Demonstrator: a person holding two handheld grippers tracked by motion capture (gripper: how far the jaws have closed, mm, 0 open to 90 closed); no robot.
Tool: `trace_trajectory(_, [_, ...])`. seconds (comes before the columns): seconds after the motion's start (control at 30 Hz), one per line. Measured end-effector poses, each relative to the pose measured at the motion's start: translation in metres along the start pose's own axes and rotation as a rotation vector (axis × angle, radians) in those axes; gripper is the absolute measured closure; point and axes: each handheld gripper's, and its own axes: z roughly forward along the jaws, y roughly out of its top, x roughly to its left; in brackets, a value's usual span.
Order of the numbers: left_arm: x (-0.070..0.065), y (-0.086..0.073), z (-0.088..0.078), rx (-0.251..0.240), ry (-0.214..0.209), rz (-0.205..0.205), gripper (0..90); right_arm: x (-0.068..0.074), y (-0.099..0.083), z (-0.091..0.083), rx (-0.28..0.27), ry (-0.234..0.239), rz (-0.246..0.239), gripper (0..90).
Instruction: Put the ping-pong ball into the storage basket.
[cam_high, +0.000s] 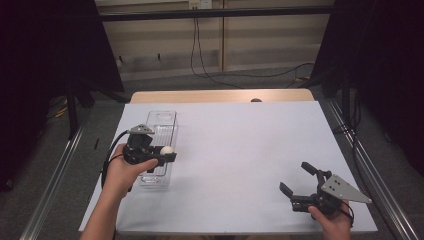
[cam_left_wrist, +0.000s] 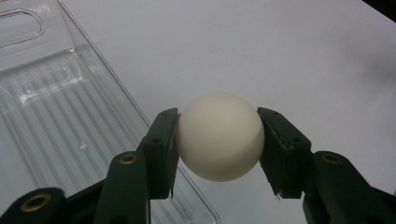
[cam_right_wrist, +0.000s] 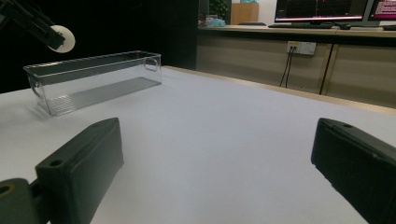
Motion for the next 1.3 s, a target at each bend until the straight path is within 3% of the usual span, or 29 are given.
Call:
trace_trajectory(0.03, [0.001, 0.0, -0.001, 0.01, 0.0, 0.012, 51.1, 0.0, 0.0, 0.0, -0.001, 0.001, -0.004, 1.8])
trace_trajectory(0.1, [0.001, 0.0, -0.001, -0.002, 0.013, -0.005, 51.1, 0.0, 0.0, 0.0, -0.001, 0.001, -0.003, 1.8])
trace_trajectory(0.23, [0.004, 0.001, -0.003, 0.015, 0.018, 0.02, 51.1, 0.0, 0.0, 0.0, 0.0, 0.003, -0.005, 1.8])
trace_trajectory(0.27, [0.004, 0.0, -0.002, 0.003, 0.016, -0.001, 51.1, 0.0, 0.0, 0.0, -0.002, 0.0, 0.001, 1.8])
trace_trajectory(0.4, [0.007, 0.001, -0.003, 0.011, 0.022, 0.01, 51.1, 0.0, 0.0, 0.0, 0.0, -0.001, 0.002, 1.8])
trace_trajectory(0.43, [0.007, 0.001, -0.002, -0.004, 0.021, -0.01, 51.1, 0.0, 0.0, 0.0, -0.001, -0.003, 0.004, 1.8])
trace_trajectory(0.47, [0.008, 0.001, -0.004, 0.009, 0.032, 0.012, 51.1, 0.0, 0.0, 0.0, -0.001, 0.0, 0.003, 1.8])
trace_trajectory(0.6, [0.009, 0.001, -0.004, 0.003, 0.03, -0.009, 51.1, 0.0, 0.0, 0.0, -0.001, -0.002, 0.004, 1.8])
trace_trajectory(0.67, [0.011, 0.001, -0.005, 0.011, 0.031, 0.003, 51.1, 0.0, 0.0, 0.0, -0.001, -0.001, 0.002, 1.8])
trace_trajectory(0.7, [0.011, 0.001, -0.005, 0.003, 0.027, -0.016, 51.1, 0.0, 0.0, 0.0, -0.001, 0.001, -0.001, 1.8])
trace_trajectory(0.83, [0.013, 0.001, -0.005, 0.011, 0.043, -0.002, 51.1, 0.0, 0.0, 0.0, -0.001, 0.002, -0.001, 1.8])
trace_trajectory(1.3, [0.02, 0.0, -0.003, 0.001, 0.056, -0.031, 51.1, 0.0, 0.0, 0.0, -0.002, 0.001, -0.002, 1.8])
